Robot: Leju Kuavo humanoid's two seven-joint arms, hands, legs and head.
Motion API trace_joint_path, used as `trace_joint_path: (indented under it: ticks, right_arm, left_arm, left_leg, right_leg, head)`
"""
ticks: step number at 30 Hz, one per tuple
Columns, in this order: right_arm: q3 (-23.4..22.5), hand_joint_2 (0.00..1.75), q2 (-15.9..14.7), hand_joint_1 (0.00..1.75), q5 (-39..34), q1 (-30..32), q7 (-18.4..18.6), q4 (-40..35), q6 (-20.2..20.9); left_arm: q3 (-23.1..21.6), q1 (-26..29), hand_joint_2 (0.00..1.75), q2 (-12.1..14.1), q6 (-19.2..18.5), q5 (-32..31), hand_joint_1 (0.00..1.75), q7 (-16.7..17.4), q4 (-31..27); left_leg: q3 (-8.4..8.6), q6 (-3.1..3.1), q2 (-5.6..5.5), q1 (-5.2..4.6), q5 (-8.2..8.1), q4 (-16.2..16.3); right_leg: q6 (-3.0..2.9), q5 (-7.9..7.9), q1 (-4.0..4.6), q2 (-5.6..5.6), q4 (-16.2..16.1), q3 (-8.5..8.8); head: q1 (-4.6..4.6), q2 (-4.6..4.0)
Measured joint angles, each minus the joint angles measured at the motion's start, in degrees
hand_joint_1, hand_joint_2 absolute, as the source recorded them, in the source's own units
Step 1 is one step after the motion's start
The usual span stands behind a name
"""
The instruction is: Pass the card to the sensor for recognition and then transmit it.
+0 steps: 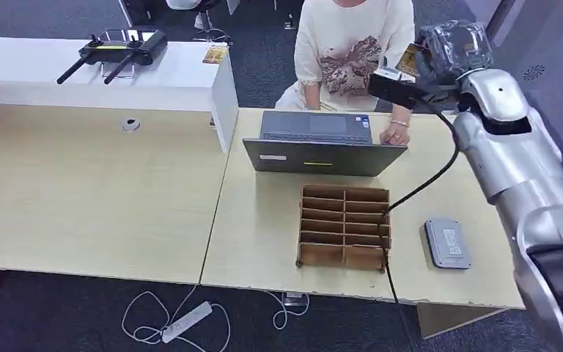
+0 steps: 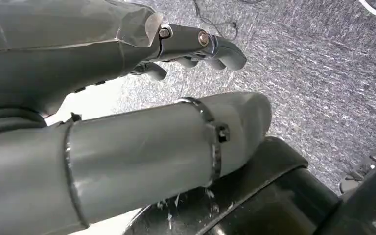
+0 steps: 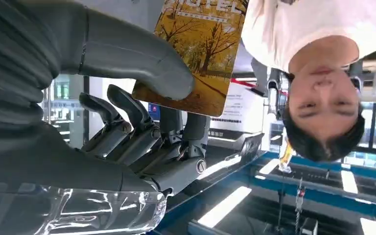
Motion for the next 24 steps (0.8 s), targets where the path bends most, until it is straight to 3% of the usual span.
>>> trace_joint_path:
  ticks: [8,14,24]
  right_arm:
    - [1.42,1.75,4.11,1.75,2.45,-4.11,2.47,5.22,4.98]
    - [1.97,1.75,6.18,1.75,3.08,-5.62,3.82,7.97,6.53]
    - [2.27,1.75,7.58,1.75,3.89,-7.29,5.40,10.86,8.06]
  left_arm:
    - [0.00,0.02,0.00,-0.02,0.00,-0.18,0.00,0.00,0.00]
    - [0.00,0.03,0.00,-0.04,0.00,-0.17,0.00,0.00,0.00]
    - [0.00,0.03,0.00,-0.04,-0.24,-0.83,0.00,-0.02,0.00]
  left_leg:
    - [0.01,0.00,0.00,0.00,0.00,0.00]
    - [0.02,0.00,0.00,0.00,0.00,0.00]
    - [0.02,0.00,0.00,-0.01,0.00,0.00]
  right_leg:
    - [0.00,0.00,0.00,0.00,0.00,0.00]
    - [0.00,0.00,0.00,0.01,0.00,0.00]
    - [0.00,0.00,0.00,0.00,-0.01,0.00]
  head:
    - [-0.02,0.00]
    - [0.00,0.00]
    - [0.00,0.00]
